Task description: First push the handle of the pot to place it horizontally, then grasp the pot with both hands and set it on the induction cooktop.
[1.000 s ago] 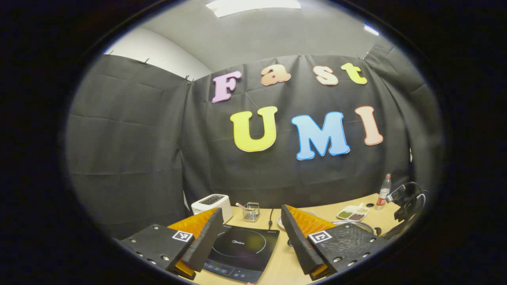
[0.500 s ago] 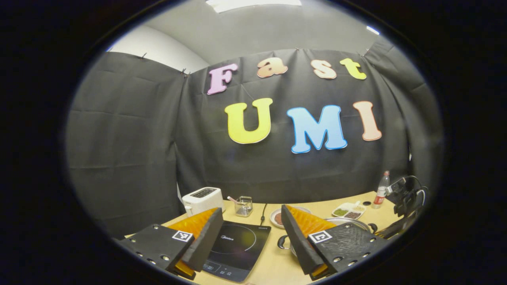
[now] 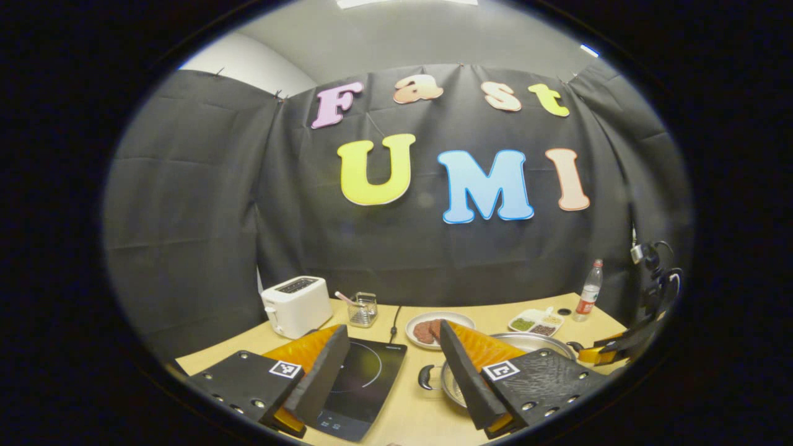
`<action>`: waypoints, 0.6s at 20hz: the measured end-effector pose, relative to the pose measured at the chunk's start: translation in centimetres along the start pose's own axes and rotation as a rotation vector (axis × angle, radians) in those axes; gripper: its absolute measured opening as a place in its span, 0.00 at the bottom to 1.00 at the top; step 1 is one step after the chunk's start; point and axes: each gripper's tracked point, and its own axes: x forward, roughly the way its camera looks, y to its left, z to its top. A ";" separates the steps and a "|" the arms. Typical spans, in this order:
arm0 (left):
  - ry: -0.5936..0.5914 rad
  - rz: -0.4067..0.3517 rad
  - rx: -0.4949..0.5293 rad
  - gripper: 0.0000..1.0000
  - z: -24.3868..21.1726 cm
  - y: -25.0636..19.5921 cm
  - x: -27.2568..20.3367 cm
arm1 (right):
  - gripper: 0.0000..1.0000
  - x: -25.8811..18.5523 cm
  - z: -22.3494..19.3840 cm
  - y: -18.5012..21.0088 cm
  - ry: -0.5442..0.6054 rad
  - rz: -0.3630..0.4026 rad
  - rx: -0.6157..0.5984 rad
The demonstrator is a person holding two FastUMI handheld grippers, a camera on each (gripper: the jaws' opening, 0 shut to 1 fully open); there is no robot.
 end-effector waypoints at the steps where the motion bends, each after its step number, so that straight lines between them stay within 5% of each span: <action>1: 0.010 -0.015 -0.009 0.86 -0.5 -0.3 0.5 | 0.70 -0.2 0.4 0.1 -0.014 0.001 0.006; 2: 0.020 -0.035 -0.015 0.86 -0.9 -0.9 1.2 | 1.00 -0.4 0.9 0.3 -0.026 0.002 0.012; 4: 0.048 -0.081 -0.035 0.94 -2.0 -1.9 2.6 | 0.98 0.2 0.9 0.3 -0.033 0.001 0.017; 7: 0.102 -0.137 -0.071 0.86 -4.4 -2.9 4.9 | 0.99 0.7 1.2 -0.1 -0.042 -0.013 0.013; 12: 0.193 -0.168 -0.047 0.86 -8.6 -3.5 8.1 | 0.99 1.9 0.8 -1.2 -0.025 -0.043 0.023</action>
